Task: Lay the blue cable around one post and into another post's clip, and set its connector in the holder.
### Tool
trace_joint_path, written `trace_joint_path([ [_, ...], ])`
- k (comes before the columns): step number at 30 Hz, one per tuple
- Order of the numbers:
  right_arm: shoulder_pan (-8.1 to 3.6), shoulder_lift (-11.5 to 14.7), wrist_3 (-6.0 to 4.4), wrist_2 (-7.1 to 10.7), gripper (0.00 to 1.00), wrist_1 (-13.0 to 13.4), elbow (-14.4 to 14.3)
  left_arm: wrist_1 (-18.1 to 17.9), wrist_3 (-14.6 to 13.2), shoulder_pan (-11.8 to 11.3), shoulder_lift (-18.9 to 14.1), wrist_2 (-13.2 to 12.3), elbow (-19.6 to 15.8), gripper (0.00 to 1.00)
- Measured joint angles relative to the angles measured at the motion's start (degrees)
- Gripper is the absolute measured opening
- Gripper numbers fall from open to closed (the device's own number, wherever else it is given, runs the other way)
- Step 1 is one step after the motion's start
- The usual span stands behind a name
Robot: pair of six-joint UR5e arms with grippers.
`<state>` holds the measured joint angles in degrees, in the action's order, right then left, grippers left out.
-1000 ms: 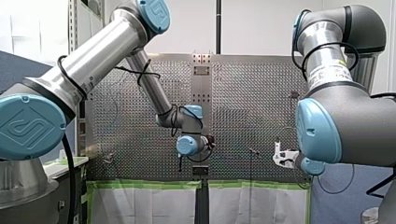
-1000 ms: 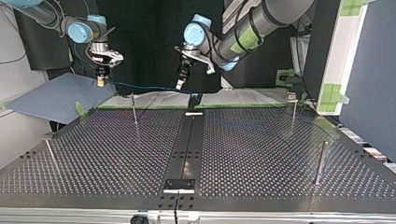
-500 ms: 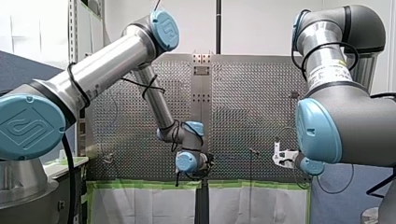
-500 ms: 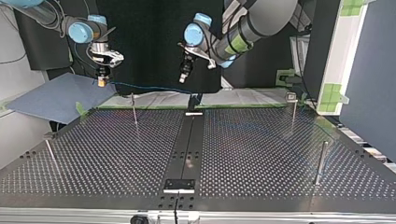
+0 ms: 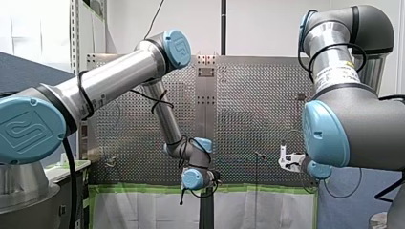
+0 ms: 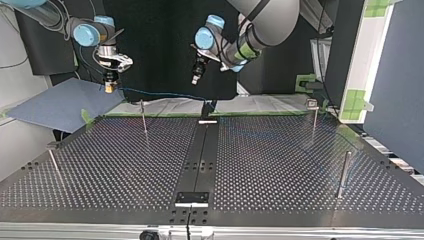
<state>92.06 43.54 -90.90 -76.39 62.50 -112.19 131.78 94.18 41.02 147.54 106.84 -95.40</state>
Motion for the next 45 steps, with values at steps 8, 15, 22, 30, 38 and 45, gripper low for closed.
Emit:
trace_joint_path([
  [8, 0.0, 0.0, 0.0, 0.0, 0.0, 0.0, 0.0, 2.6, -0.9, 0.5, 0.8, 0.7, 3.4, 1.0],
  [15, 0.0, 0.0, 0.0, 0.0, 0.0, 0.0, 0.0, 4.8, -1.1, 0.9, 0.5, 3.1, 4.4, 1.0],
  [22, 0.0, 0.0, 0.0, 0.0, 0.0, 0.0, 0.0, 4.9, -1.1, 1.0, -0.7, 4.3, 4.4, 1.0],
  [30, 0.01, 0.0, 0.0, 0.0, 0.0, 0.0, 0.0, 4.7, -1.0, 0.8, -1.7, 4.5, 5.4, 1.0],
  [38, 0.08, 0.0, 0.0, 0.01, 0.0, -0.1, 0.0, 2.4, -0.8, 0.4, -1.8, 4.6, 5.6, 1.0],
  [45, 0.07, 0.0, 0.01, 0.02, 0.0, -0.1, 0.0, 1.5, -0.8, 0.1, -1.7, 4.6, 6.9, 1.0],
])
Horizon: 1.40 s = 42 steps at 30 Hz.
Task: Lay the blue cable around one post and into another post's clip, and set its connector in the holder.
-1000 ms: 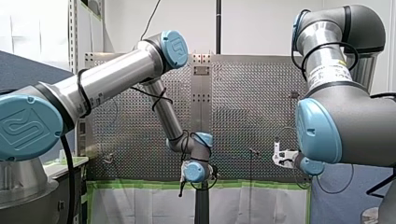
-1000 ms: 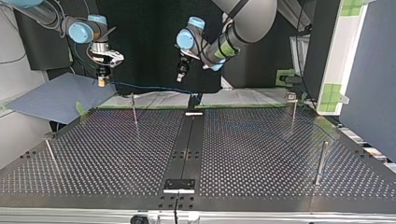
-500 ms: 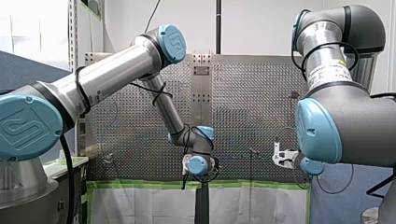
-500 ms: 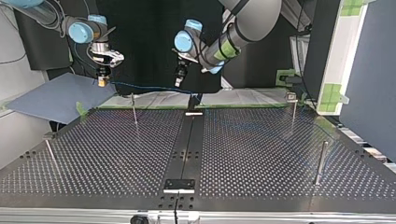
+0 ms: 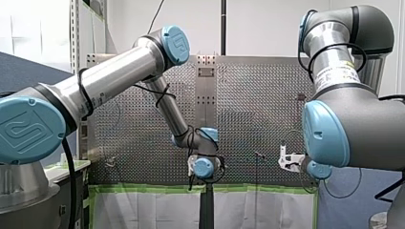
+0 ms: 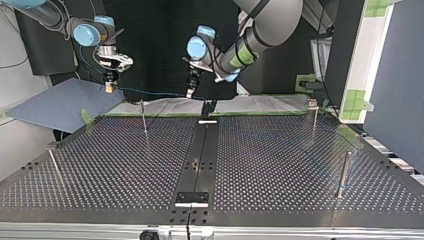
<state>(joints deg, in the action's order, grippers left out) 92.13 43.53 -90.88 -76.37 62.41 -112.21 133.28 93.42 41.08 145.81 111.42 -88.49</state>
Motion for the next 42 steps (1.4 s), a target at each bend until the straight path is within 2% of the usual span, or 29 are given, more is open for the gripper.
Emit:
trace_joint_path([
  [10, 0.01, 0.0, 0.1, 0.06, 0.0, -0.1, 0.0, 0.1, 0.0, -0.4, 0.0, 1.5, 1.5, 1.0],
  [25, -0.01, 0.0, 0.16, 0.06, 0.0, -0.1, 0.0, -0.1, 0.4, -1.1, 0.0, 1.9, 1.6, 1.0],
  [26, -0.02, 0.0, 0.16, 0.05, 0.0, -0.1, 0.0, -0.1, 0.4, -1.2, 0.0, 1.8, 1.6, 0.91],
  [27, -0.04, 0.0, 0.16, 0.06, 0.0, -0.1, 0.0, -0.1, 0.4, -1.2, 0.0, 1.8, 1.7, 0.91],
  [29, -0.09, 0.0, 0.19, 0.06, 0.0, -0.1, 0.0, 0.0, 0.4, -1.3, 0.0, 1.8, 1.7, 0.76],
  [30, -0.1, 0.0, 0.24, 0.06, 0.0, -0.1, 0.0, 0.0, 0.4, -1.3, 0.0, 1.8, 1.7, 0.76],
  [32, -0.12, 0.0, 0.32, 0.07, 0.0, -0.2, 0.0, 0.0, 0.4, -1.3, 0.0, 1.8, 1.7, 0.6],
  [33, -0.15, 0.0, 0.36, 0.06, 0.0, -0.2, 0.0, 0.0, 0.4, -1.3, 0.0, 1.8, 1.7, 0.6],
  [34, -0.18, 0.0, 0.38, 0.07, 0.0, -0.2, 0.0, 0.0, 0.4, -1.3, 0.0, 1.8, 1.7, 0.51],
  [36, -0.24, 0.0, 0.4, 0.07, 0.0, -0.2, 0.0, 0.1, 0.4, -1.3, 0.0, 1.9, 1.7, 0.48],
  [37, -0.26, 0.0, 0.41, 0.07, 0.0, -0.2, 0.0, 0.1, 0.4, -1.3, 0.0, 1.9, 1.7, 0.38],
  [38, -0.27, 0.0, 0.41, 0.06, 0.0, -0.2, 0.0, 0.1, 0.4, -1.3, 0.0, 1.9, 1.7, 0.32],
  [39, -0.28, 0.0, 0.42, 0.06, 0.0, -0.2, 0.0, 0.1, 0.3, -1.3, 0.0, 1.9, 1.7, 0.32],
  [41, -0.3, 0.0, 0.42, 0.07, 0.0, -0.2, 0.0, 0.1, 0.3, -1.3, 0.0, 1.9, 1.7, 0.17],
  [42, -0.31, 0.0, 0.42, 0.06, 0.0, -0.2, 0.0, 0.1, 0.3, -1.3, 0.0, 1.9, 1.7, 0.17],
])
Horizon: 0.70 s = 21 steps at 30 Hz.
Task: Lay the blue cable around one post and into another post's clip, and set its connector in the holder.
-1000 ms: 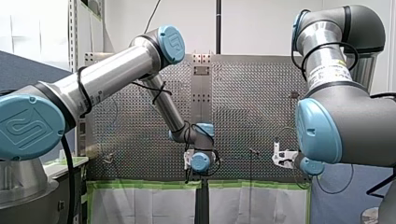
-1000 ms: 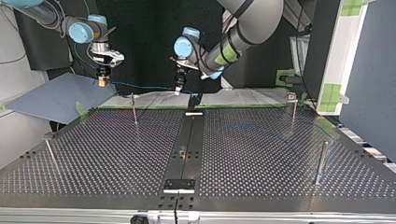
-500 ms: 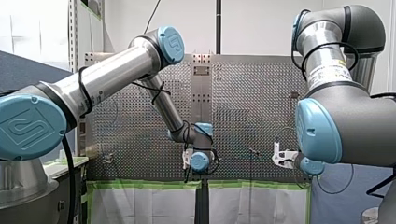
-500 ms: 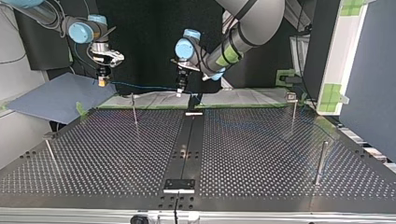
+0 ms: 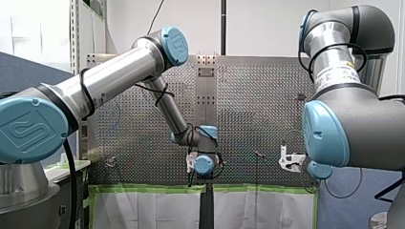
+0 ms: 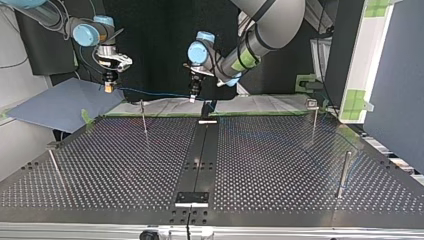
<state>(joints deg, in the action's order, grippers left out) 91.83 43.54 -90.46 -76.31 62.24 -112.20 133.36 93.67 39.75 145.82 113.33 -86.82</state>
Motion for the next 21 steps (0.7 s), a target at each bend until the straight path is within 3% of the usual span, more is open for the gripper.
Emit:
trace_joint_path([
  [2, -0.01, 0.0, 0.0, 0.01, 0.0, 0.0, 0.0, 0.0, 0.0, 0.0, 0.0, 0.0, 0.0, 0.07],
  [7, -0.02, 0.0, 0.0, 0.01, 0.0, 0.0, 0.0, 0.0, -0.1, 0.0, 0.0, 0.0, 0.0, 0.0],
  [21, -0.07, 0.0, 0.1, -0.02, 0.0, 0.1, 0.0, -0.1, -0.2, 0.2, 0.0, -0.4, 0.0, 0.0],
])
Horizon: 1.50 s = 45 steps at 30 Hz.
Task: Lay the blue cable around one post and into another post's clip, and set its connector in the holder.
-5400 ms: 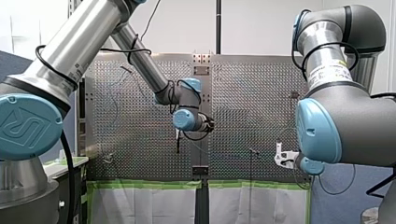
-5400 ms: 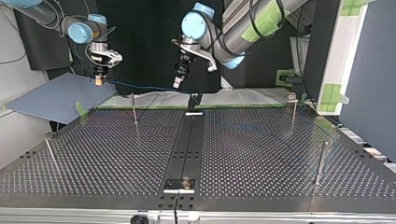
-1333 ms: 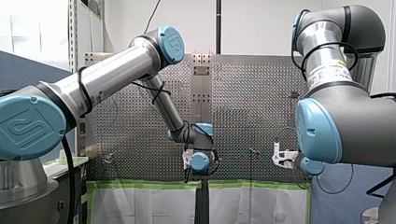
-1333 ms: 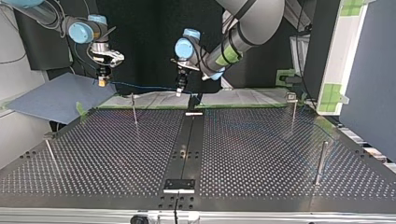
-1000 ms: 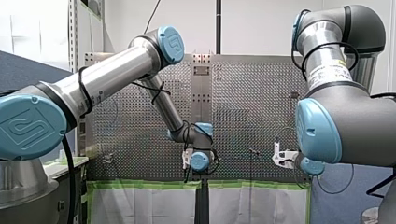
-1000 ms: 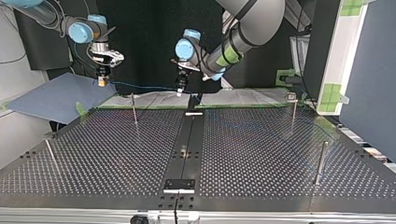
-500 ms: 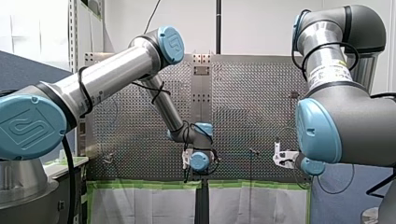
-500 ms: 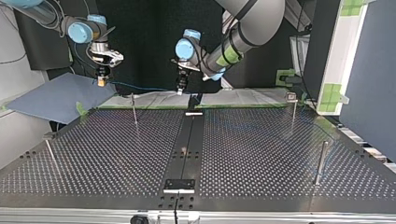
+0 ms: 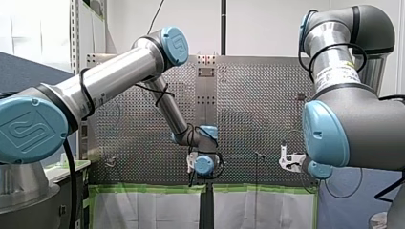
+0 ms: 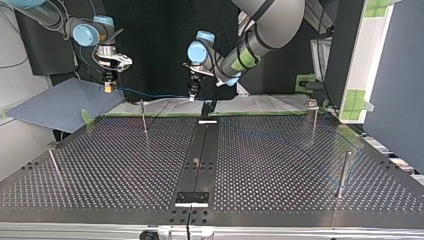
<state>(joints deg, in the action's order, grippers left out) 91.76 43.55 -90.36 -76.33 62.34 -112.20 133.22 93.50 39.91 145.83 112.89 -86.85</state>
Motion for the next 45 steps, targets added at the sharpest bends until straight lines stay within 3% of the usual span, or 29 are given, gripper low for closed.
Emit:
trace_joint_path([
  [14, -0.58, 0.0, 0.17, 0.03, 0.0, 0.5, 0.1, -3.0, -0.8, 1.5, 0.3, -1.9, 0.1, 0.0],
  [25, -2.36, 0.0, -0.33, 0.03, 0.0, 0.4, 0.8, -3.3, -0.1, 2.0, 1.1, -2.5, 1.0, 0.0],
  [37, -4.25, 0.0, -0.47, 0.03, 0.0, 0.2, 1.0, -1.6, 1.0, 2.7, 4.0, -2.9, 4.8, 0.0],
  [45, -5.02, 0.0, -1.25, 0.03, 0.0, 0.2, 1.7, -0.9, 1.2, 2.8, 5.2, -3.5, 6.4, 0.0],
])
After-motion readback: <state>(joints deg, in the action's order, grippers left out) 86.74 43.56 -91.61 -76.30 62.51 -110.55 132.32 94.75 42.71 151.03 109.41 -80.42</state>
